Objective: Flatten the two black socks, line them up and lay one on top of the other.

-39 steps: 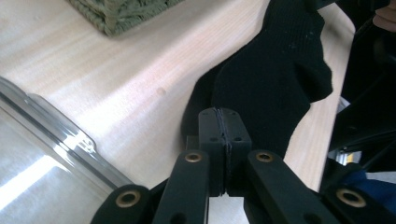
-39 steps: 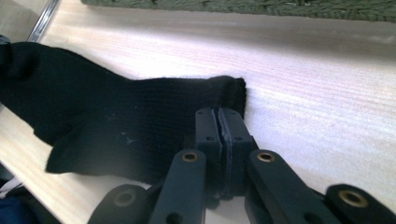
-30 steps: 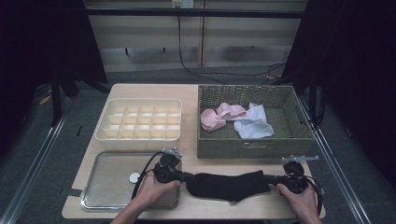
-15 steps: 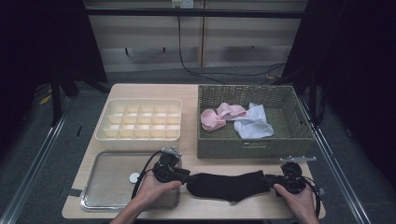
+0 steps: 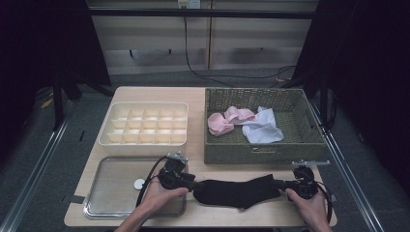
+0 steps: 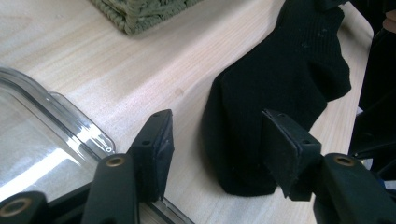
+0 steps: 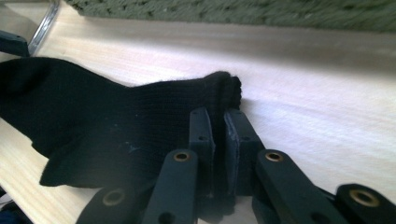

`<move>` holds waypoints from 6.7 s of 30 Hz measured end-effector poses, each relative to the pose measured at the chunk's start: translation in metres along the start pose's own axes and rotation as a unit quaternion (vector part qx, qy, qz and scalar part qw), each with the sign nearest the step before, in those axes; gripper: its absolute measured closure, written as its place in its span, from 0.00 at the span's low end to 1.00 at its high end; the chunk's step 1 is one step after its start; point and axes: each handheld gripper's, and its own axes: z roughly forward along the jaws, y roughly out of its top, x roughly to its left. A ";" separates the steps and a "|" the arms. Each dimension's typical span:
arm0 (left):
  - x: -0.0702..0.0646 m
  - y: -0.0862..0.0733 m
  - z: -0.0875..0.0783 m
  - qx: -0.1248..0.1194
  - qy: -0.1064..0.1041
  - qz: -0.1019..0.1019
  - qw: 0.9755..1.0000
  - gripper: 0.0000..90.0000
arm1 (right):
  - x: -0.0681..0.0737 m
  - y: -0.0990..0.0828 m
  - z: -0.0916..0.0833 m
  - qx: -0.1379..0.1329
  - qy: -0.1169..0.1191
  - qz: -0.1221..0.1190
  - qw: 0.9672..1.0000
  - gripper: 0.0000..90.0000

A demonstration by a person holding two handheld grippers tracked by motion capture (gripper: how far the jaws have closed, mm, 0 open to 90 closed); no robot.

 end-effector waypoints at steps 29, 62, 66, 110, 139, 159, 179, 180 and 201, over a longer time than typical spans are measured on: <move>-0.020 0.011 0.013 -0.016 -0.047 0.023 0.999 0.68 | 0.013 0.021 -0.020 -0.032 0.050 0.002 0.998 0.92; -0.031 0.005 0.041 0.015 -0.030 0.048 0.998 0.60 | 0.062 0.050 -0.011 -0.036 0.109 -0.035 0.993 0.92; -0.034 0.007 0.045 0.014 -0.031 0.051 0.998 0.60 | 0.067 0.052 -0.007 -0.034 0.115 -0.041 0.992 0.92; -0.004 -0.006 -0.001 0.010 0.017 -0.006 1.000 0.70 | 0.111 0.062 0.048 0.016 0.134 -0.077 0.988 0.91; -0.005 -0.002 -0.001 -0.013 -0.034 -0.005 0.999 0.78 | 0.128 0.058 0.064 0.035 0.150 -0.090 0.984 0.70; -0.010 -0.005 0.012 0.026 -0.017 0.017 0.999 0.73 | 0.138 0.052 0.104 0.092 0.102 -0.100 0.986 0.68; -0.006 -0.002 0.003 0.004 -0.025 0.010 1.000 0.75 | 0.140 0.054 0.103 0.071 0.127 -0.072 0.987 0.81; -0.006 -0.002 0.001 0.001 -0.020 0.008 1.000 0.75 | 0.140 0.053 0.103 0.077 0.127 -0.071 0.986 0.79; -0.024 0.019 -0.010 -0.035 -0.052 0.022 0.998 0.77 | 0.082 0.046 0.045 0.020 0.084 -0.052 0.995 0.74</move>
